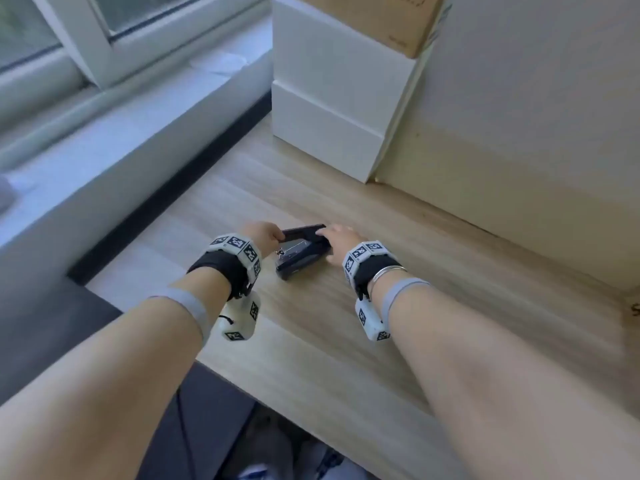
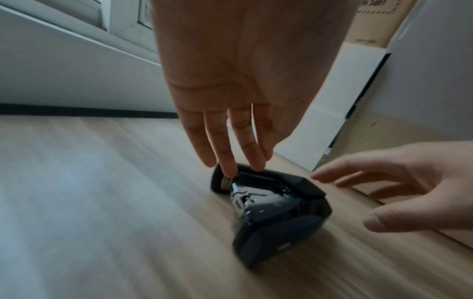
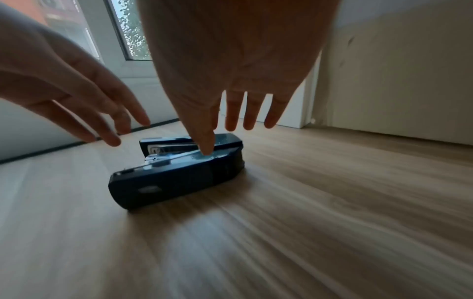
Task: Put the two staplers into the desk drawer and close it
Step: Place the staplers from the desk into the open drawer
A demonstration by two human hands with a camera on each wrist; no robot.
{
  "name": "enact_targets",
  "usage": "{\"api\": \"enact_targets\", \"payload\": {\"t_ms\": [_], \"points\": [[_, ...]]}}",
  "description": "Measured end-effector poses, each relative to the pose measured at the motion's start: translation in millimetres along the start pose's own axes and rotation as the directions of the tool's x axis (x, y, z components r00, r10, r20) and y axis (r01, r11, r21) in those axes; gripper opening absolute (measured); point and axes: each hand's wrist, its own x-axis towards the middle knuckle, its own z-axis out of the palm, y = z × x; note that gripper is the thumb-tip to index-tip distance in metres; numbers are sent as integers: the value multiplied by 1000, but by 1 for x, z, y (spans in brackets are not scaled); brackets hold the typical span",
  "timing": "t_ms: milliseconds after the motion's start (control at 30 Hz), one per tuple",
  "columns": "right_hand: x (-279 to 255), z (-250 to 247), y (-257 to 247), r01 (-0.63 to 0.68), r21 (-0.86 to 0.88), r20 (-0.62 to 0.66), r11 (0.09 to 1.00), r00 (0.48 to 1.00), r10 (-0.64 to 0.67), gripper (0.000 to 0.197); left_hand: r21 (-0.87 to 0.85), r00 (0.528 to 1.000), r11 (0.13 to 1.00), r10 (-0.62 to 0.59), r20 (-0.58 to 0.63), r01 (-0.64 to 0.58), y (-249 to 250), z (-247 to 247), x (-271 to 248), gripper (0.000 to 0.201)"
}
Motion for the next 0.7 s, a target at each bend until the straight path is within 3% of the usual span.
{"api": "enact_targets", "payload": {"t_ms": [233,367,500,700], "points": [[33,16,-17,14,-183,104,983,995,5,101,-114,994,987,-110,25,113,-43,13,8,36],[43,16,-23,15,-199,66,980,998,-2,96,-120,987,981,-143,76,151,-51,19,12,27],[38,16,-21,13,-150,-1,989,1000,-14,78,-105,968,969,-208,137,223,-48,23,13,36],[19,23,-26,-174,156,14,972,985,174,86,-398,960,878,-206,188,266,-30,26,8,52]]}}
